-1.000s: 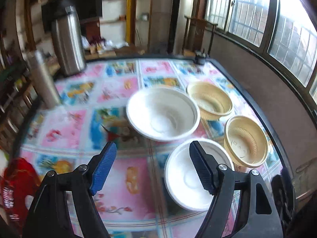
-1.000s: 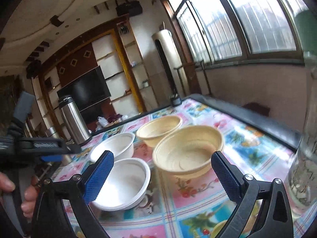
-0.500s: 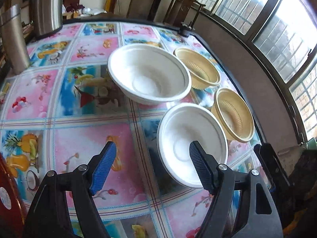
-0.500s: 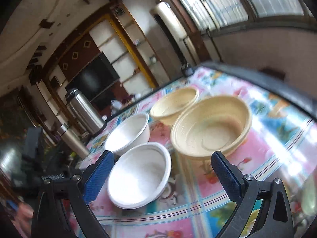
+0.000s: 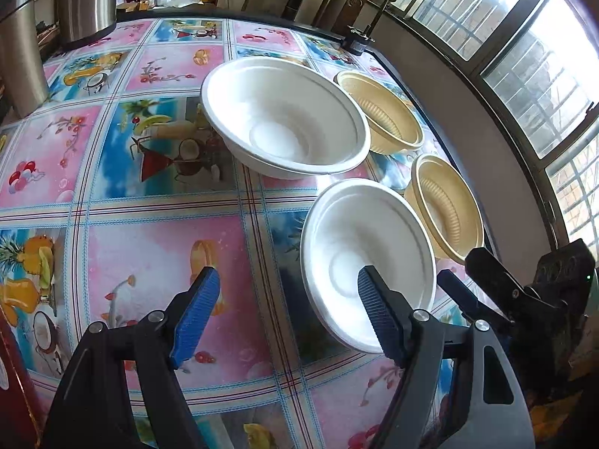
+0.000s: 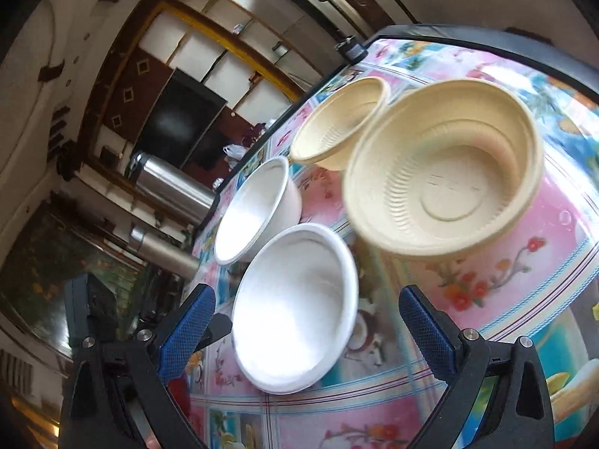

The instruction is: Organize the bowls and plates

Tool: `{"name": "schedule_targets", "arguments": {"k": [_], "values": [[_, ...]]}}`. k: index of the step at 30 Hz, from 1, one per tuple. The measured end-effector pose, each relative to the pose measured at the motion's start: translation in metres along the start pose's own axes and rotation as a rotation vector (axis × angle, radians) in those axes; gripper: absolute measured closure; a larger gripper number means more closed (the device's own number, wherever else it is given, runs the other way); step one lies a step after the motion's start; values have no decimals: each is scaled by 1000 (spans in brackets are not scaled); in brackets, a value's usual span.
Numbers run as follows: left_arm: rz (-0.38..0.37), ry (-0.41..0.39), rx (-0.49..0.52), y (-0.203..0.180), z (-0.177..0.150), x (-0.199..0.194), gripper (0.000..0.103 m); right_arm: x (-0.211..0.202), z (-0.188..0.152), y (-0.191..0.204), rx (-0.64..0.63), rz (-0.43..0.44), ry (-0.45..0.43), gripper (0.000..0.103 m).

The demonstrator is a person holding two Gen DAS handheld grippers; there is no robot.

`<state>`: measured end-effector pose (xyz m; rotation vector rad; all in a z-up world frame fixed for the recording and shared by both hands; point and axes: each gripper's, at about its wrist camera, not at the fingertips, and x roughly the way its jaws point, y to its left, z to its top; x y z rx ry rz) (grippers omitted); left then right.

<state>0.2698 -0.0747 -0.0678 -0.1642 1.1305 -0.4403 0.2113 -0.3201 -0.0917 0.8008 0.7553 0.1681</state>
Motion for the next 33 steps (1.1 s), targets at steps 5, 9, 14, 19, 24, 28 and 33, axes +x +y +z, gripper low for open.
{"name": "schedule_targets", "arguments": {"k": [5, 9, 14, 19, 24, 28, 33], "values": [[-34, 14, -16, -1, -2, 8, 27, 6, 1, -12, 72, 50, 37, 3], [-96, 28, -28, -2, -4, 15, 27, 9, 0, -10, 73, 32, 27, 3], [-146, -2, -46, -3, -5, 11, 27, 12, -2, -16, 113, 29, 32, 11], [-162, -28, -43, -5, -4, 7, 27, 10, -1, -22, 132, 45, 9, 9], [-163, -30, -18, -12, -6, 8, 27, 10, -2, -25, 137, 56, 2, 9], [-159, -48, -19, -11, -6, 4, 45, 10, -3, -16, 92, 45, -2, 9], [-141, -35, -46, -3, -5, 8, 64, 14, -3, -14, 68, 8, 16, 29]]}}
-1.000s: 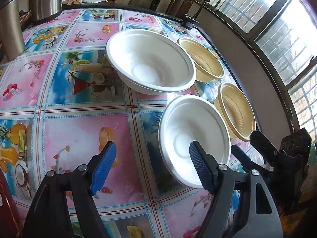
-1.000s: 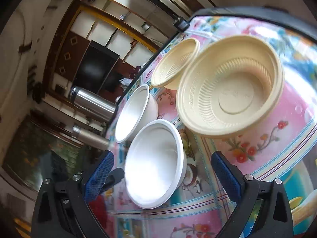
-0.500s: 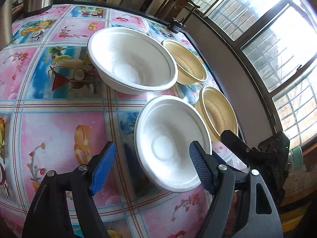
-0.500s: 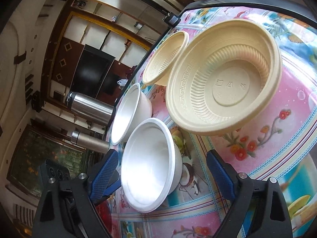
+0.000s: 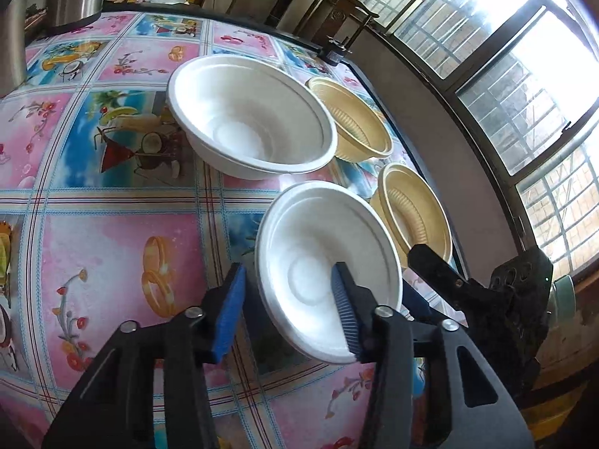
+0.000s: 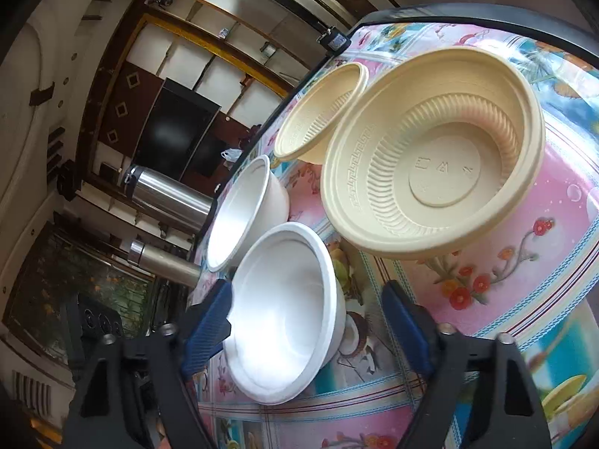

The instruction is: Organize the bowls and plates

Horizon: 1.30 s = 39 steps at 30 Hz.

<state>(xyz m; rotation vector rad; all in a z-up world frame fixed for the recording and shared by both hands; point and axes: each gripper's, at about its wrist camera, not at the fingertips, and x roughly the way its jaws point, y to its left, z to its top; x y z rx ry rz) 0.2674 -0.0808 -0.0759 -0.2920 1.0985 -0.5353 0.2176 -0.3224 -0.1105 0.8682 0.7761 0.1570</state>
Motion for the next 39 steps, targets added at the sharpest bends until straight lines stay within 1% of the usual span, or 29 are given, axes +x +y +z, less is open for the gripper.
{"name": "schedule_targets", "arguments": {"k": [1, 2, 4, 6, 7, 9, 10, 13, 15, 16, 18, 20, 22, 24, 25, 34, 39], "values": [[1, 4, -2, 1, 0, 1, 70, 3, 0, -1, -2, -12, 18, 36], [1, 8, -4, 1, 0, 1, 74, 5, -1, 0, -5, -17, 30, 44], [5, 11, -3, 1, -1, 2, 75, 9, -2, 1, -22, -35, 57, 53], [4, 10, -3, 1, -1, 2, 78, 13, -2, 1, -27, -47, 78, 55], [3, 10, -4, 1, -1, 2, 80, 14, -3, 1, -25, -46, 86, 58], [4, 7, -7, 2, -1, 1, 82, 15, -2, -1, -15, -63, 91, 59], [4, 6, -10, 2, -1, 1, 85, 15, -2, -2, -7, -65, 94, 59], [6, 9, -14, 3, -1, 1, 87, 12, -2, -8, 19, -60, 85, 59], [9, 10, -14, 3, -1, 1, 88, 8, -2, -7, 13, -55, 70, 62], [12, 9, -16, 4, -2, 1, 91, 7, -2, -7, 9, -55, 65, 66], [16, 9, -20, 5, -2, 1, 93, 4, -1, -5, 0, -67, 47, 69], [23, 9, -23, 6, -2, 1, 93, 4, 0, -5, 0, -76, 41, 80], [28, 12, -24, 6, -2, 2, 93, 4, 1, -5, -3, -89, 39, 87], [29, 14, -23, 6, -2, 2, 93, 4, 0, -5, -10, -94, 34, 90], [28, 14, -22, 6, -3, 2, 93, 4, 0, -4, -16, -93, 31, 93], [31, 15, -20, 5, -3, 2, 93, 4, 0, -1, -34, -108, 13, 94], [21, 11, -13, 2, -3, 1, 93, 3, -1, -2, -37, -130, 1, 93]]}}
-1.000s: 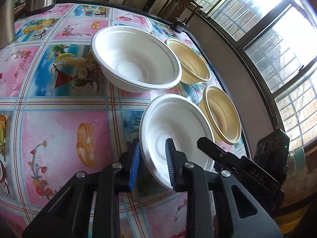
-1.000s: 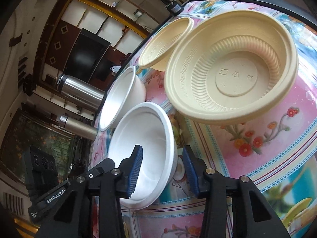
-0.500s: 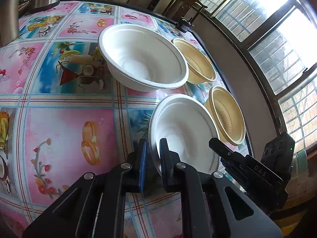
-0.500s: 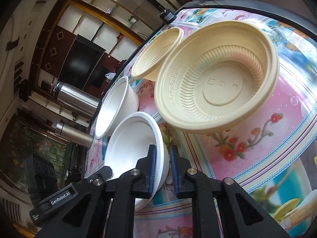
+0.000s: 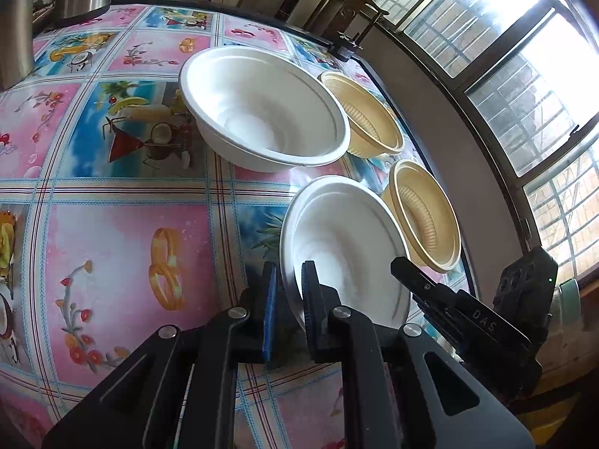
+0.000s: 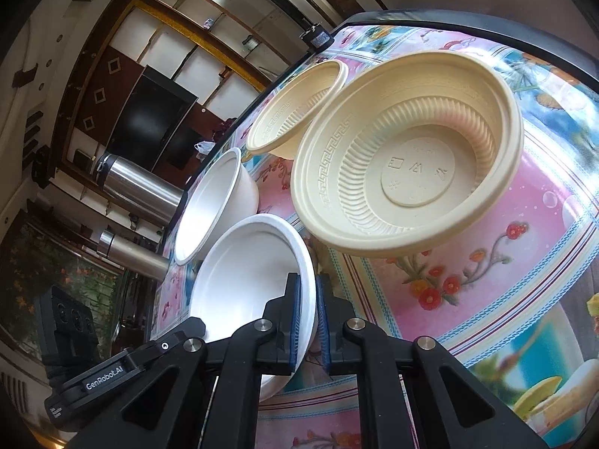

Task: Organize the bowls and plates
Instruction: 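Lift the white bowl and carry it over the stacked red plates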

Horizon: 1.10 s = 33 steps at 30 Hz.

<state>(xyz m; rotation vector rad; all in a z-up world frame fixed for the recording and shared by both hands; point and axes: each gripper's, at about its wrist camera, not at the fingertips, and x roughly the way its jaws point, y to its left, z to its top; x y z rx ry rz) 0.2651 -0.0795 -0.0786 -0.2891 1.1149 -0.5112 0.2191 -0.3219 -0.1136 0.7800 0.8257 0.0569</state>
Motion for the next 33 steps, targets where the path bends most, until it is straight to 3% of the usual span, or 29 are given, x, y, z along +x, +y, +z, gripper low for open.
{"name": "schedule_targets", "arguments": {"k": [19, 26, 33], "values": [[78, -74, 25, -4, -17, -3, 96, 0, -7, 15, -74, -4, -5, 94], [146, -167, -33, 5, -51, -36, 95, 5, -18, 36, -168, 51, 44, 92], [230, -235, -40, 10, -79, -81, 95, -8, -49, 71, -344, 96, 21, 92]]}}
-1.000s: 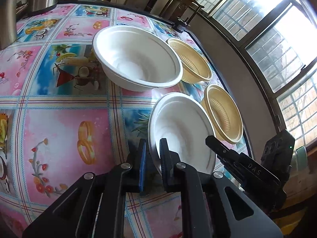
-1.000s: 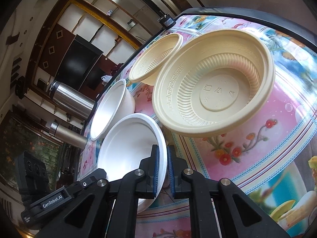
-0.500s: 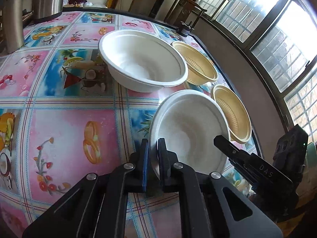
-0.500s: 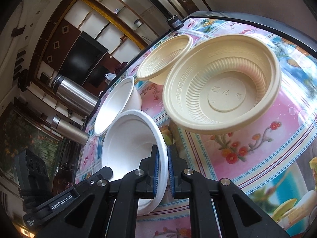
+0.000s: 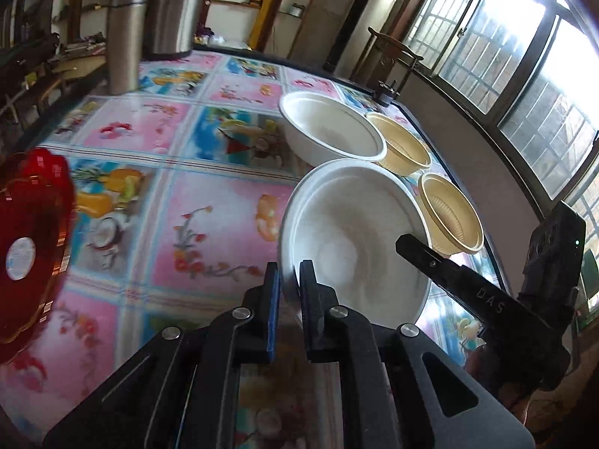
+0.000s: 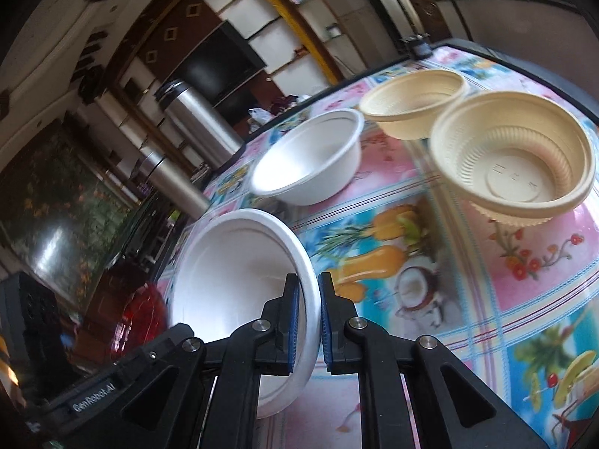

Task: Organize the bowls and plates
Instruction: 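Lift the white bowl and carry it over the stacked red plates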

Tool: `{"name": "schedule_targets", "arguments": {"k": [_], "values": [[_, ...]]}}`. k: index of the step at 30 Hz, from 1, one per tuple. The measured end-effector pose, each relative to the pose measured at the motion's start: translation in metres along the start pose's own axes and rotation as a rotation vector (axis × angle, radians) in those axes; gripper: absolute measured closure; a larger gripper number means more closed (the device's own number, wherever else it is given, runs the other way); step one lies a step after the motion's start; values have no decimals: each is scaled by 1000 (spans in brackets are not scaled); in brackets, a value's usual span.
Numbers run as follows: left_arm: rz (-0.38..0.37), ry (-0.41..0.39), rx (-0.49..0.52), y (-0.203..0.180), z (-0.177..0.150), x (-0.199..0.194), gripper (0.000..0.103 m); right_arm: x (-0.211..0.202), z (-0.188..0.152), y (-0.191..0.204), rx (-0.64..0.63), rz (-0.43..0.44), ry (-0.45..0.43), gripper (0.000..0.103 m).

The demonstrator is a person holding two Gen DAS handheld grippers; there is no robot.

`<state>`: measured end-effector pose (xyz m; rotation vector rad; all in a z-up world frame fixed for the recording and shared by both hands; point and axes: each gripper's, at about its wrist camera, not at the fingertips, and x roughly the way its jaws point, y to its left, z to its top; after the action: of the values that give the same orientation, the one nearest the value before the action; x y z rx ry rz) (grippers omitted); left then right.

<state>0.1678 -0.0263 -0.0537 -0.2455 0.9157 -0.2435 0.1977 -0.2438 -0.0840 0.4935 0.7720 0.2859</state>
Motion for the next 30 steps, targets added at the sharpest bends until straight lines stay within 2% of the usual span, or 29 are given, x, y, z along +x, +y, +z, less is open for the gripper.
{"name": "schedule_targets", "arguments": {"k": [9, 11, 18, 25, 30], "values": [[87, -77, 10, 19, -23, -54, 95, -16, -43, 49, -119, 42, -53, 91], [125, -102, 20, 26, -29, -67, 95, -21, -52, 60, -122, 91, -70, 91], [201, -168, -18, 66, -35, -106, 95, 8, -63, 101, -83, 188, 23, 91], [268, -223, -141, 132, -33, -133, 95, 35, -64, 176, -175, 262, 54, 91], [325, -235, -184, 163, -23, -140, 95, 64, -70, 217, -200, 285, 97, 91]]}}
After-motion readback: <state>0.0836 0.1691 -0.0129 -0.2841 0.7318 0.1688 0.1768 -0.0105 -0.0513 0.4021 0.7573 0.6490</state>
